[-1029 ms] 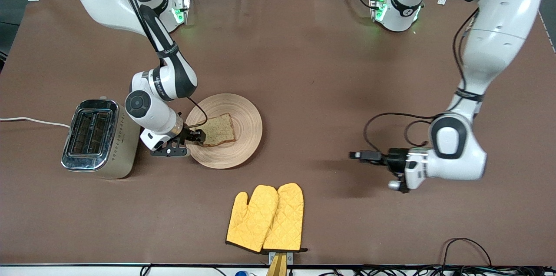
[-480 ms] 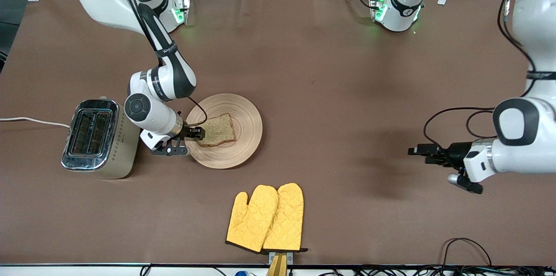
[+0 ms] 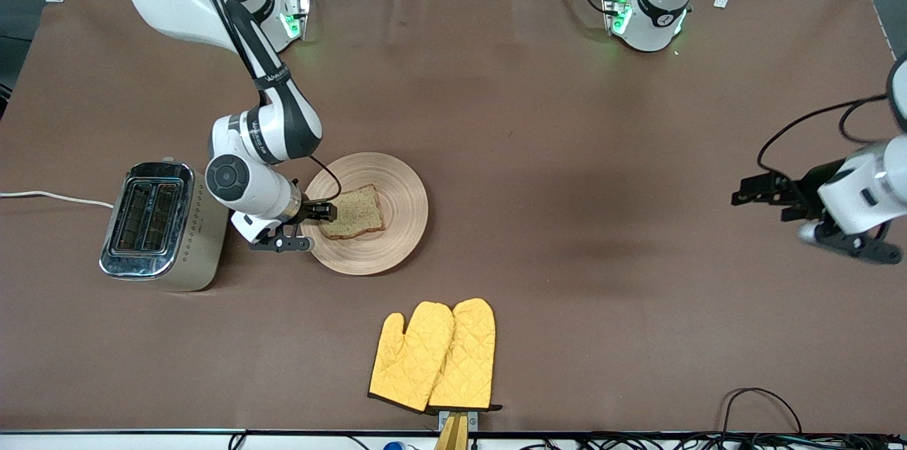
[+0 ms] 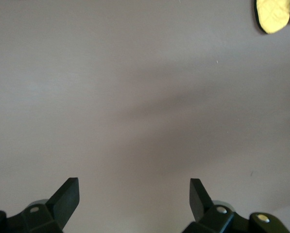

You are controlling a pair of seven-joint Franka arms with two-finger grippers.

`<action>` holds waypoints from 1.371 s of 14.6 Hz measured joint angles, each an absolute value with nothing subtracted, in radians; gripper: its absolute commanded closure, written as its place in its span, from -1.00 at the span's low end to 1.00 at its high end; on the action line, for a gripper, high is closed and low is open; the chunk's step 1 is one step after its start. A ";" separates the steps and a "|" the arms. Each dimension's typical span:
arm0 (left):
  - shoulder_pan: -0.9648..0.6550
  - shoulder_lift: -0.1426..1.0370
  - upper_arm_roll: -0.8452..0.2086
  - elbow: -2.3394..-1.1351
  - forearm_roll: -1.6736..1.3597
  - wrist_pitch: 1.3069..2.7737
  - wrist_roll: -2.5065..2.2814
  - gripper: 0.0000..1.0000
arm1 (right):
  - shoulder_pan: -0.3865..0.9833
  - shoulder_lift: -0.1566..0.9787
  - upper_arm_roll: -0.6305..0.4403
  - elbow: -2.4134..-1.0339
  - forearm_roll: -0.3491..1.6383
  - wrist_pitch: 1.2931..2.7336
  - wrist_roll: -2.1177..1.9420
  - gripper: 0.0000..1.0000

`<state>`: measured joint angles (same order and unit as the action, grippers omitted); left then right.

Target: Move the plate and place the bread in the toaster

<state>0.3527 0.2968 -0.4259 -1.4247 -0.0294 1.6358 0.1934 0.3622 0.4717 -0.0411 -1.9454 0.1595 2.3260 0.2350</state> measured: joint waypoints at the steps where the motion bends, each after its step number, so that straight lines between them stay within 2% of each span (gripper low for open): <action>1: 0.353 0.264 -0.425 -1.425 -0.015 1.635 0.190 -1.00 | 0.364 0.472 -0.041 -1.946 0.160 2.328 0.238 -0.52; 6: 0.349 0.133 -0.427 -1.428 0.068 1.614 0.189 -1.00 | 0.368 0.478 -0.041 -1.948 0.160 2.334 0.251 -0.51; 9: 0.325 0.095 -0.414 -1.428 0.073 1.600 0.189 -1.00 | 0.371 0.490 -0.040 -1.951 0.160 2.339 0.254 -0.47; 13: 0.137 0.088 -0.216 -1.427 0.073 1.599 0.187 -1.00 | 0.383 0.498 -0.039 -1.951 0.160 2.346 0.280 -0.35; 16: 0.050 0.076 -0.153 -1.427 0.073 1.563 0.107 -1.00 | 0.408 0.506 -0.039 -1.952 0.160 2.348 0.306 -0.02; 20: -0.046 0.065 -0.083 -1.428 0.073 1.553 0.038 -1.00 | 0.412 0.509 -0.044 -1.954 0.160 2.354 0.309 0.71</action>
<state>-0.0458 0.0652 -0.0834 -1.4279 0.0734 1.5526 0.0380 0.4118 0.5087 -0.0438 -1.9536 0.1597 2.3540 0.3090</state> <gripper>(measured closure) 0.000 0.529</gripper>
